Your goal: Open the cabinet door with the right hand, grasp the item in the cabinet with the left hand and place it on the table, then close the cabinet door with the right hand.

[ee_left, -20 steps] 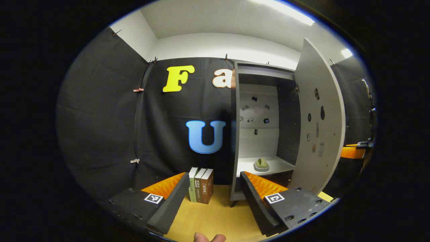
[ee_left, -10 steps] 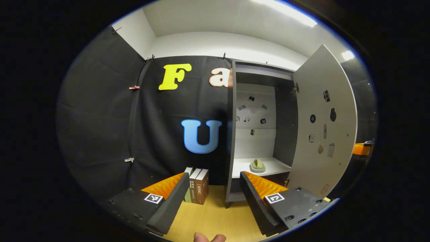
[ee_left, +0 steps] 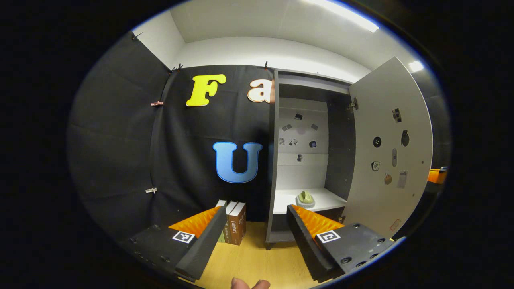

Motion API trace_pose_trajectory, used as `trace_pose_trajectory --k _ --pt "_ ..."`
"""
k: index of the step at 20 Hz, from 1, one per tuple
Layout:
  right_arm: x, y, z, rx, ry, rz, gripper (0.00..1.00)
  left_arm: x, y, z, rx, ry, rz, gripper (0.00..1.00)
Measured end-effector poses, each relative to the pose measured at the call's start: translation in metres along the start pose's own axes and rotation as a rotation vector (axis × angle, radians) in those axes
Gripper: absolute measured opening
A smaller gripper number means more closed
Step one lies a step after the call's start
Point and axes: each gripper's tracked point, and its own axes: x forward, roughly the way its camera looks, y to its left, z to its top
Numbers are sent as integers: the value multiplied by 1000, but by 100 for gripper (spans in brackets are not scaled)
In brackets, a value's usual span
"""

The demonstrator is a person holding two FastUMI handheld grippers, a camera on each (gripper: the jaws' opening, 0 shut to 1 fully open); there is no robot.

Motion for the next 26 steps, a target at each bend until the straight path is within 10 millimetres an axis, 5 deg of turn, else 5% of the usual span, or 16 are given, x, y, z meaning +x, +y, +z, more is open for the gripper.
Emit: trace_pose_trajectory --k 5,8,11,14,17,21,26 --pt "-1 11 -2 44 10 64 10 14 -22 -1 3 4 -1 94" --pt "-3 -2 2 28 -18 61 11 25 -38 -1 13 13 -10 94" --pt "8 -30 8 11 -69 -45 52 37 -59 -3 31 20 -24 94" --pt "7 -41 -12 -13 6 -91 97 55 -88 -12 37 54 -77 94" --pt "5 -46 -30 -18 83 -67 98 82 -121 -32 44 139 -137 94" --pt "22 -66 -37 -73 68 -73 95 141 -170 -55 111 238 -241 91" --pt "30 -95 -41 -72 65 -90 98 218 -200 -78 66 366 -296 85"
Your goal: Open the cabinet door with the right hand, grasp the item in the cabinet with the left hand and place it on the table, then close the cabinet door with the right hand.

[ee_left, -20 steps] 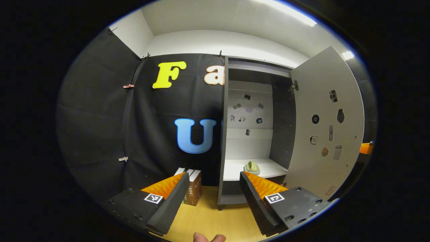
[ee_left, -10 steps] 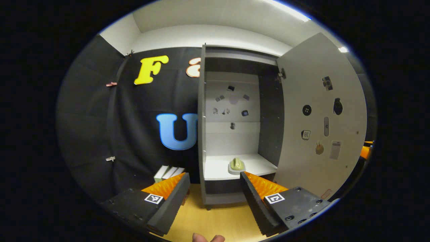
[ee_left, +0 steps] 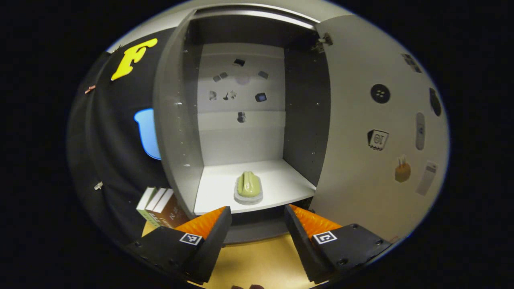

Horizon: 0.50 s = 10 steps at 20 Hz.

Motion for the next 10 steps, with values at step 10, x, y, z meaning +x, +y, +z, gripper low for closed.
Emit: trace_pose_trajectory --k 10 --pt "30 -35 -33 -5 53 -12 98 134 33 19 -26 146 16 74"
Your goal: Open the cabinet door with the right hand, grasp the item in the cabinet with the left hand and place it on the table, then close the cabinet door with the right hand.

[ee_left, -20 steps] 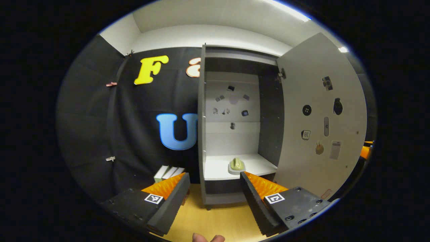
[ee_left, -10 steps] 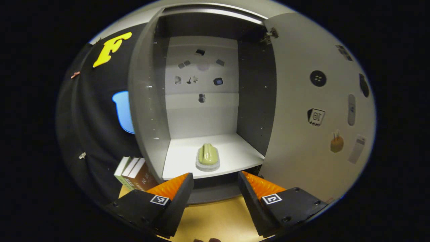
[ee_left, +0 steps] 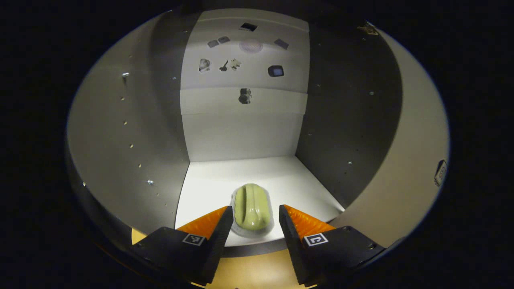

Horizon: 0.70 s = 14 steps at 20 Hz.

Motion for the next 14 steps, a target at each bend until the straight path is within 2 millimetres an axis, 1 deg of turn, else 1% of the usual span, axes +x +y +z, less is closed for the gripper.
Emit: trace_pose_trajectory --k 3,4,5,8,9,10,11,12,13,14 --pt "9 -5 -14 11 38 4 98 27 3 -2 14 48 2 70" --pt "12 -8 -16 17 47 2 96 35 3 -3 16 60 4 69" --pt "15 -10 -18 23 52 1 98 43 2 -5 26 75 7 65" --pt "19 -14 -19 26 55 -3 98 59 6 -17 40 129 29 58" --pt "19 -17 -21 18 57 -8 98 63 9 -18 38 133 39 49" --pt "17 -20 -22 9 60 -13 98 67 10 -16 35 115 41 46" --pt "17 -22 -21 0 60 -17 98 67 10 -16 31 115 45 41" --pt "15 -24 -22 -8 58 -22 98 67 9 -15 32 110 47 36" --pt "14 -25 -22 -11 57 -26 98 66 8 -15 47 109 48 28" --pt "12 -25 -22 -9 57 -26 98 64 8 -13 52 103 53 25"
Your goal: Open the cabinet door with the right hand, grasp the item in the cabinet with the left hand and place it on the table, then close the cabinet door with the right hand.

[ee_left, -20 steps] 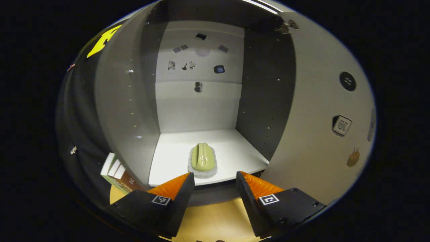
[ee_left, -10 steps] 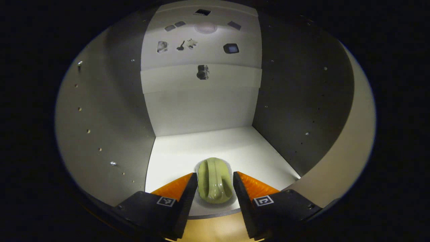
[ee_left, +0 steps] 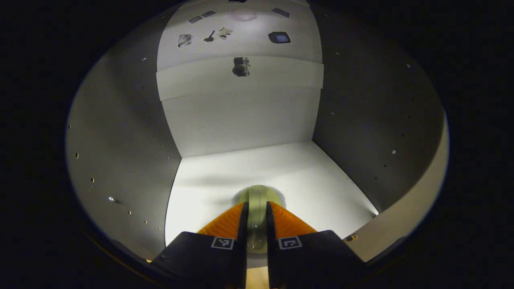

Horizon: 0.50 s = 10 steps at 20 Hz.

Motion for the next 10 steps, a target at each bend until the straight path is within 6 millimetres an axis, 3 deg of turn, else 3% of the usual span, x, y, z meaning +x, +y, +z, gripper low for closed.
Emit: trace_pose_trajectory --k 1,5,10 --pt "-1 1 1 4 -2 0 98 -3 -1 1 -6 -10 -1 20" --pt "-10 6 6 13 -15 4 98 -27 -11 0 -15 -39 -32 20" --pt "-22 18 13 23 -31 12 98 -81 -21 -19 -13 -93 -57 20"
